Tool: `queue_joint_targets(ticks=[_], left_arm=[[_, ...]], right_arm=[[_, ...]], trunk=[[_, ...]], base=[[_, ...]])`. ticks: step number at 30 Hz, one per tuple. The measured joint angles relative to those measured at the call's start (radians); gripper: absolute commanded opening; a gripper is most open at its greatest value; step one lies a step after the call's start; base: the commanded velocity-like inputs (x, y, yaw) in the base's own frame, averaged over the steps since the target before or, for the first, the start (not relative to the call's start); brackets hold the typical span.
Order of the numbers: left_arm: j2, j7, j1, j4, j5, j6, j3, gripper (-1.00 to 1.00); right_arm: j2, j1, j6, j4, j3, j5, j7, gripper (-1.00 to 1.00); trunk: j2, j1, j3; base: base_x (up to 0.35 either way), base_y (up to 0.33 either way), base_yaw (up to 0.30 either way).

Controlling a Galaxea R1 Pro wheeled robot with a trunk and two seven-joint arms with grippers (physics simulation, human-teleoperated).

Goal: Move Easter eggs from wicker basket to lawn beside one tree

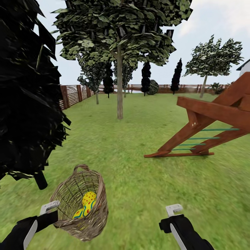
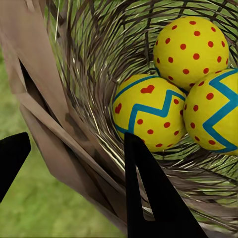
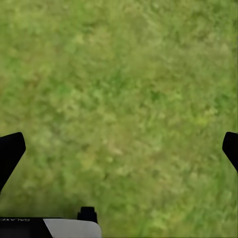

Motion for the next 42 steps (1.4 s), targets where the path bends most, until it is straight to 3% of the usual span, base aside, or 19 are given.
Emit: queue_joint_targets(ticks=[42], left_arm=[[-0.01,0.0,0.0,0.0,-0.001,0.0,0.0,-1.0]], right_arm=[[0.0,0.0,0.0,0.0,-0.002,0.0,0.0,1.0]], trunk=[[0.0,0.0,-0.02]], base=[[0.335,0.0,0.0]])
